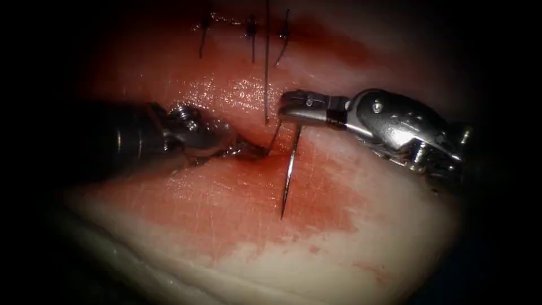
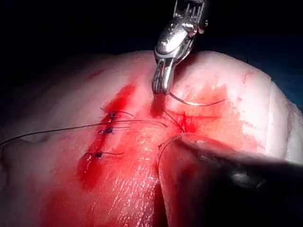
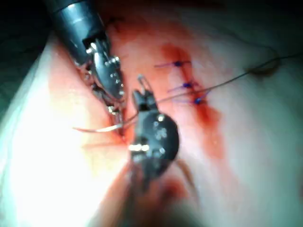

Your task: Wound Closure

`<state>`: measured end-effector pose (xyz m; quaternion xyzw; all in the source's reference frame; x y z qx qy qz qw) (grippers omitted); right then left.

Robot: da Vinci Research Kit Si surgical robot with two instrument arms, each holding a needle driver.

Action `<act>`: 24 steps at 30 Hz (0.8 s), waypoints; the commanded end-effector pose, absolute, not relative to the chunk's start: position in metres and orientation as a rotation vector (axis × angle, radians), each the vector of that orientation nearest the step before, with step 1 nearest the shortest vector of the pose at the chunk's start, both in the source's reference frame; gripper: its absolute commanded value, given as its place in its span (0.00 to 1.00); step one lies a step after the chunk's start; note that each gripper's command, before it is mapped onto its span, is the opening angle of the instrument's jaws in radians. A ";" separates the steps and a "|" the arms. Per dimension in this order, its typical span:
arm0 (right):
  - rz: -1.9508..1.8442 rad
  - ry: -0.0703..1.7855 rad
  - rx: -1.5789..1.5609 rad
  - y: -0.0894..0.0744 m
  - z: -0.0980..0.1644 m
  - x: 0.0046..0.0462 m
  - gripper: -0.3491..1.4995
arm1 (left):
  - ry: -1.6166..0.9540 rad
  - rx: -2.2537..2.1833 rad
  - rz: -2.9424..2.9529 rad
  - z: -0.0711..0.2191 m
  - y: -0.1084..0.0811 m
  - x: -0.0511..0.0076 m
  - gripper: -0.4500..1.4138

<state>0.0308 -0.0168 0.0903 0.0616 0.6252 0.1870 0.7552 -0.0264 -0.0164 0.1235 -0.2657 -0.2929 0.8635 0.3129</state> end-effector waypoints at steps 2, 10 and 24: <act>0.373 1.358 0.098 -0.015 0.091 0.0322 0.00 | -0.825 -0.697 2.307 0.123 -0.017 -0.0271 0.00; 0.350 1.344 0.060 -0.014 0.093 0.0328 0.00 | -0.869 -0.720 2.350 0.122 -0.018 -0.0272 0.04; 0.210 1.251 -0.028 -0.014 0.097 0.0355 0.00 | -0.822 -0.732 2.345 0.118 -0.017 -0.0259 0.03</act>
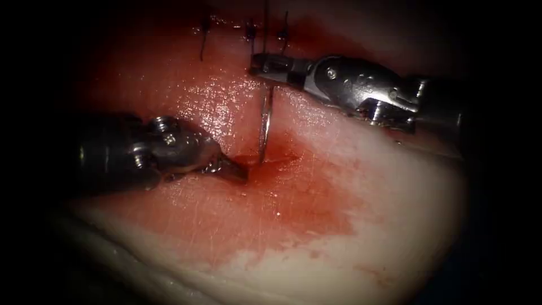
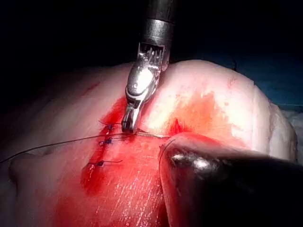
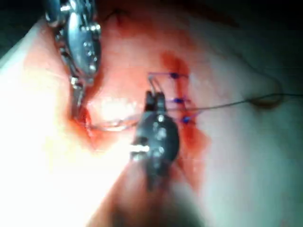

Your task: Wound Closure

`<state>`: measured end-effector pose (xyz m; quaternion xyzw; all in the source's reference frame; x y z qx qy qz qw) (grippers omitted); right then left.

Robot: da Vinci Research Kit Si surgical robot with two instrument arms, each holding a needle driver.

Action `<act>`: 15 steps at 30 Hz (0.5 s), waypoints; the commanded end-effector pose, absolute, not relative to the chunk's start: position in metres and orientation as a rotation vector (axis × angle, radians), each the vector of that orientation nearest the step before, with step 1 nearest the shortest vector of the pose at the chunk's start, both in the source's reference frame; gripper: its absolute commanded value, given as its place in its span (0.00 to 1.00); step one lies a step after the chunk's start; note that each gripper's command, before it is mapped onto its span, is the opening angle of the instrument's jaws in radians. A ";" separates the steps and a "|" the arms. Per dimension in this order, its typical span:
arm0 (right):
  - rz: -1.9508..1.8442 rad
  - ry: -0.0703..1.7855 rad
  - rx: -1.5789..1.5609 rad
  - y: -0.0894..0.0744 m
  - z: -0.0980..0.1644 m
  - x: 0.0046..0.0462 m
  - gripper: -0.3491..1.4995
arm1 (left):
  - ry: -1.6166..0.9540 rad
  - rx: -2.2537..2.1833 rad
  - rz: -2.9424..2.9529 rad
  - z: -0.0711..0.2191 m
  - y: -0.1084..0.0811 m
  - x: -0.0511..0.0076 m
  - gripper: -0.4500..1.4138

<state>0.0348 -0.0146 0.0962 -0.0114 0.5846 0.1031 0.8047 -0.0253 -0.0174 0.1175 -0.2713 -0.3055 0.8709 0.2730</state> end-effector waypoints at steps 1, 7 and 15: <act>0.200 1.251 -0.036 -0.014 0.097 0.0354 0.00 | -0.823 -0.732 2.344 0.118 -0.018 -0.0259 0.03; 0.127 1.246 -0.082 -0.014 0.096 0.0350 0.00 | -0.819 -0.728 2.338 0.117 -0.019 -0.0263 0.02; 0.093 1.229 -0.142 -0.013 0.096 0.0348 0.00 | -0.808 -0.732 2.348 0.118 -0.022 -0.0274 0.00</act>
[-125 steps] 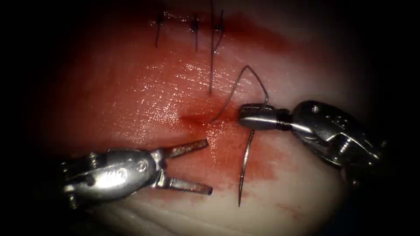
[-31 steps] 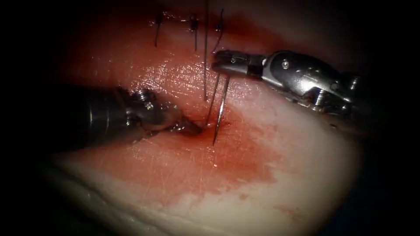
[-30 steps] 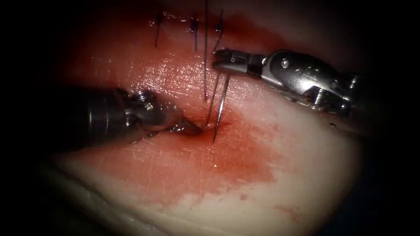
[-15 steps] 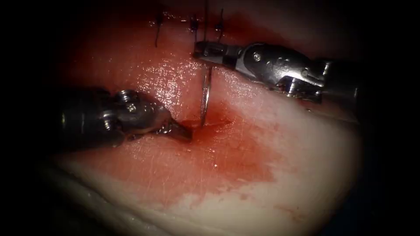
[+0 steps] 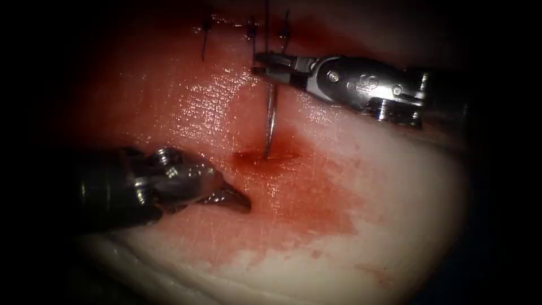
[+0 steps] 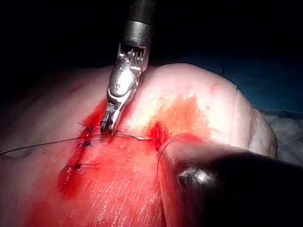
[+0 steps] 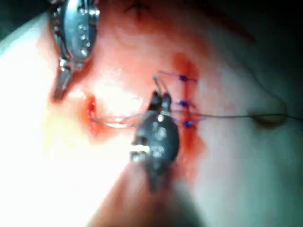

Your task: Wound Closure

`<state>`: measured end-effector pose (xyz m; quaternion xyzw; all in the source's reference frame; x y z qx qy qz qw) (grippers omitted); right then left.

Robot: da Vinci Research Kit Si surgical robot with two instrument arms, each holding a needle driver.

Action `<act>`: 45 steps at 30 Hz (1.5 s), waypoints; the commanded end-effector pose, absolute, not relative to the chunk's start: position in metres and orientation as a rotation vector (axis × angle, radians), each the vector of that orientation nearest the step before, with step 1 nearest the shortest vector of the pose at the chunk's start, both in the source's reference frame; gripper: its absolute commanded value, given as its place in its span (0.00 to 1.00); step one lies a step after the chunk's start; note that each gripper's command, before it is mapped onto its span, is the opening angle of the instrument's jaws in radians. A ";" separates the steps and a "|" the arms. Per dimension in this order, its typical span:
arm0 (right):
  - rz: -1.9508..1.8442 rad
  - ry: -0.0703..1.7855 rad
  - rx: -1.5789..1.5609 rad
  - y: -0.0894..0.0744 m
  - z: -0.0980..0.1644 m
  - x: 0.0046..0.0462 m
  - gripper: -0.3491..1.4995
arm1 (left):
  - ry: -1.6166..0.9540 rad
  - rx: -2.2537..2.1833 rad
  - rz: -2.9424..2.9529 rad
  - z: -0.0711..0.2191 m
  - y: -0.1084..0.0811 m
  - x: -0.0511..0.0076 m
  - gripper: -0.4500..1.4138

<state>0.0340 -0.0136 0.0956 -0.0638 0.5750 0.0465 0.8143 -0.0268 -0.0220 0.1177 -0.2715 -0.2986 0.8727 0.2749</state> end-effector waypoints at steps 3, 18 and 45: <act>0.072 1.228 -0.162 -0.013 0.095 0.0349 0.00 | -0.816 -0.739 2.356 0.119 -0.024 -0.0276 0.00; 0.004 1.222 -0.207 -0.016 0.095 0.0353 0.00 | -0.845 -0.760 2.367 0.120 -0.025 -0.0270 0.01; 0.089 1.281 -0.179 -0.019 0.095 0.0351 0.00 | -0.853 -0.772 2.371 0.120 -0.024 -0.0263 0.02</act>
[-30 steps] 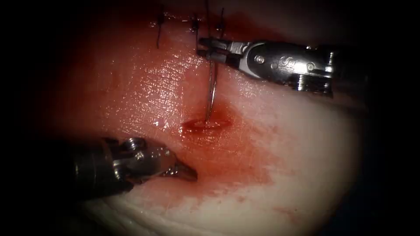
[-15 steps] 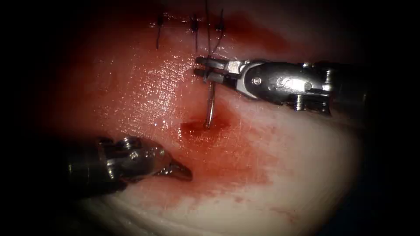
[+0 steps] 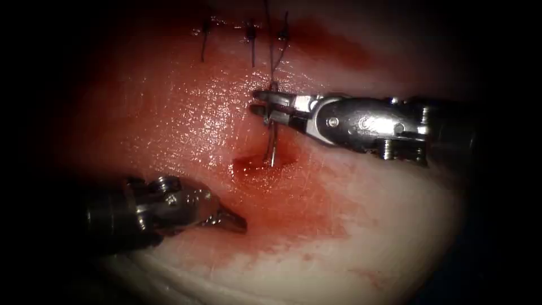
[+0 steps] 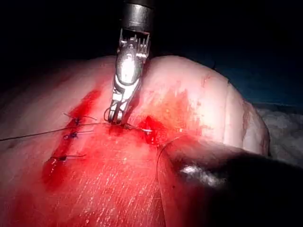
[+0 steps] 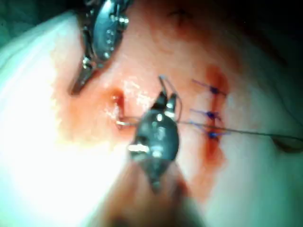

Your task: Wound Closure

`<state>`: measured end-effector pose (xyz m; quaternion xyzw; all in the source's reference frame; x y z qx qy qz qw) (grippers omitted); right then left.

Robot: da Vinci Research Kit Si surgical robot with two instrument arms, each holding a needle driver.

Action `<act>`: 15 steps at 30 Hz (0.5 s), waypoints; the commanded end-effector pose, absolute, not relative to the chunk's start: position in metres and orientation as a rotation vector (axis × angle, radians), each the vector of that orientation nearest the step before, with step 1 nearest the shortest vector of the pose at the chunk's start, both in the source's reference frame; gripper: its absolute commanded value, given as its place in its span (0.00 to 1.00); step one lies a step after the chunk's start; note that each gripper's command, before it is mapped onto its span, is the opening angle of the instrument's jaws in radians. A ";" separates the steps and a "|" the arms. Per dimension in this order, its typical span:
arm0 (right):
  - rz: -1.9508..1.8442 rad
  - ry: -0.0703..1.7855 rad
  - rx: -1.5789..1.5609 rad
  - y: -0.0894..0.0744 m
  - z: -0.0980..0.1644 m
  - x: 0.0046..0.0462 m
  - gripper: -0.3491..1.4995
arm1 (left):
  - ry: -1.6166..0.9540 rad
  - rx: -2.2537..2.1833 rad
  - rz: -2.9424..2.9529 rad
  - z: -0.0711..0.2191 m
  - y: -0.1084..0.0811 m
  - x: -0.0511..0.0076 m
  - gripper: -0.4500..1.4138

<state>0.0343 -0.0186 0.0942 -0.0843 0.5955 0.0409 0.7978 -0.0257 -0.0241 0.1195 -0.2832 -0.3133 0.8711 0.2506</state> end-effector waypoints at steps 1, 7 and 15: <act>0.093 1.282 -0.175 -0.019 0.095 0.0351 0.00 | -0.853 -0.772 2.371 0.120 -0.024 -0.0263 0.02; 0.163 1.320 -0.152 -0.019 0.094 0.0351 0.00 | -0.852 -0.771 2.370 0.120 -0.024 -0.0264 0.02; 0.280 1.349 -0.075 -0.019 0.094 0.0352 0.00 | -0.845 -0.774 2.367 0.120 -0.024 -0.0267 0.03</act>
